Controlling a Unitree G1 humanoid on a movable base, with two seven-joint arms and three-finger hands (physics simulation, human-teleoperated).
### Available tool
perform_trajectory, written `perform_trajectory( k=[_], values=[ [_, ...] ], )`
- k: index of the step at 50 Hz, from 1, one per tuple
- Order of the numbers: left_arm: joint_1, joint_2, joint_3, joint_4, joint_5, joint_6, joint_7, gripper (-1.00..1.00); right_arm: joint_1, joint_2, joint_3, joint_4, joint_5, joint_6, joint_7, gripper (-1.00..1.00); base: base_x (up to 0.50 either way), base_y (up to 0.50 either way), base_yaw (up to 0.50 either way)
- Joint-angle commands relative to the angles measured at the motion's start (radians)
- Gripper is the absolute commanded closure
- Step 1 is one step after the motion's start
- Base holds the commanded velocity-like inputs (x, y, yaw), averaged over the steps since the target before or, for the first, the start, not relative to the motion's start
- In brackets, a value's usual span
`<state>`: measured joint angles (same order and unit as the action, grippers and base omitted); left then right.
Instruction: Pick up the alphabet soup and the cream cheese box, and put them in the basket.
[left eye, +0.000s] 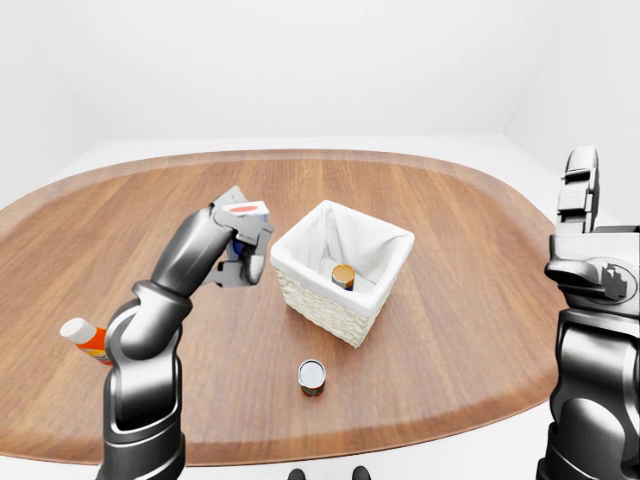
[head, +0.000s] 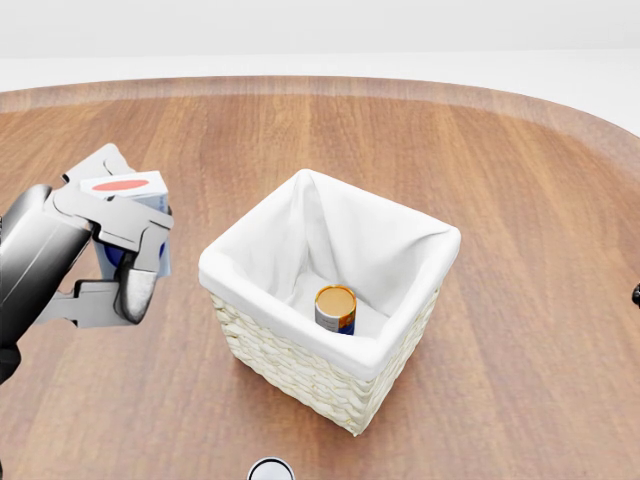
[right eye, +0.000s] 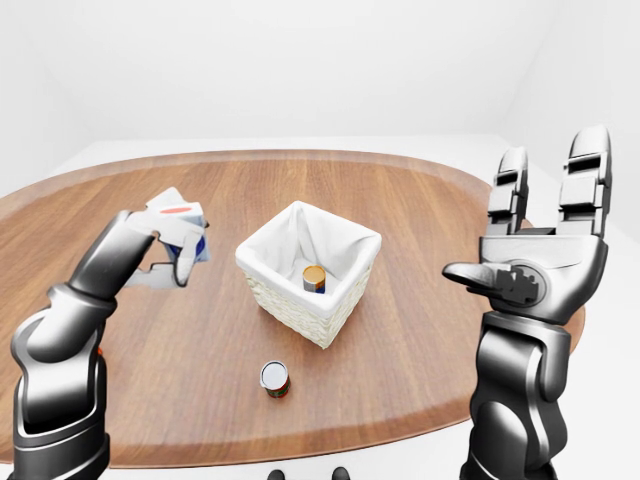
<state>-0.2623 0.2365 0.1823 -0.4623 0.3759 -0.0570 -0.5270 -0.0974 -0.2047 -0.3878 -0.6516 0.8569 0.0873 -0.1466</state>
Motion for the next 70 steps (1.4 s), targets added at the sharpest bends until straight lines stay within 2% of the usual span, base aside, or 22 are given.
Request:
perform_trajectory(
  k=[1, 12, 23, 36, 53, 63, 70],
  values=[
    [-0.055, -0.015, -0.038, -0.053, 0.131, -0.007, 0.0, 1.0, 0.0, 0.005, 0.005, -0.003, -0.007, 0.0, 0.005, -1.0, 0.0, 0.0, 0.0],
    [-0.146, -0.055, -0.112, 0.041, 0.174, -0.026, 0.009, 1.0, 0.0, 0.006, 0.003, 0.004, -0.002, 0.0, 0.009, -1.0, 0.0, 0.0, 0.0],
    [-0.232, -0.064, -0.131, 0.131, 0.181, -0.03, 0.025, 1.0, 0.004, 0.009, 0.009, 0.003, -0.006, 0.0, 0.013, -1.0, 0.0, 0.0, 0.0],
    [-0.296, -0.109, -0.177, 0.246, 0.196, -0.03, 0.046, 1.0, 0.006, 0.013, 0.013, 0.006, -0.013, 0.0, 0.022, -1.0, 0.0, 0.0, 0.0],
    [-0.337, -0.146, -0.214, 0.493, 0.227, -0.03, 0.123, 1.0, 0.008, 0.015, 0.01, 0.012, -0.009, 0.0, 0.025, -1.0, 0.0, 0.0, 0.0],
    [-0.417, -0.162, -0.22, 0.664, 0.235, -0.03, 0.172, 1.0, 0.01, 0.013, 0.007, 0.012, -0.001, 0.0, 0.024, -1.0, 0.0, 0.0, 0.0],
    [-0.456, -0.176, -0.229, 0.782, 0.247, -0.03, 0.252, 1.0, 0.01, 0.012, 0.004, 0.004, 0.01, 0.0, 0.017, -1.0, 0.0, 0.0, 0.0]
  ],
)
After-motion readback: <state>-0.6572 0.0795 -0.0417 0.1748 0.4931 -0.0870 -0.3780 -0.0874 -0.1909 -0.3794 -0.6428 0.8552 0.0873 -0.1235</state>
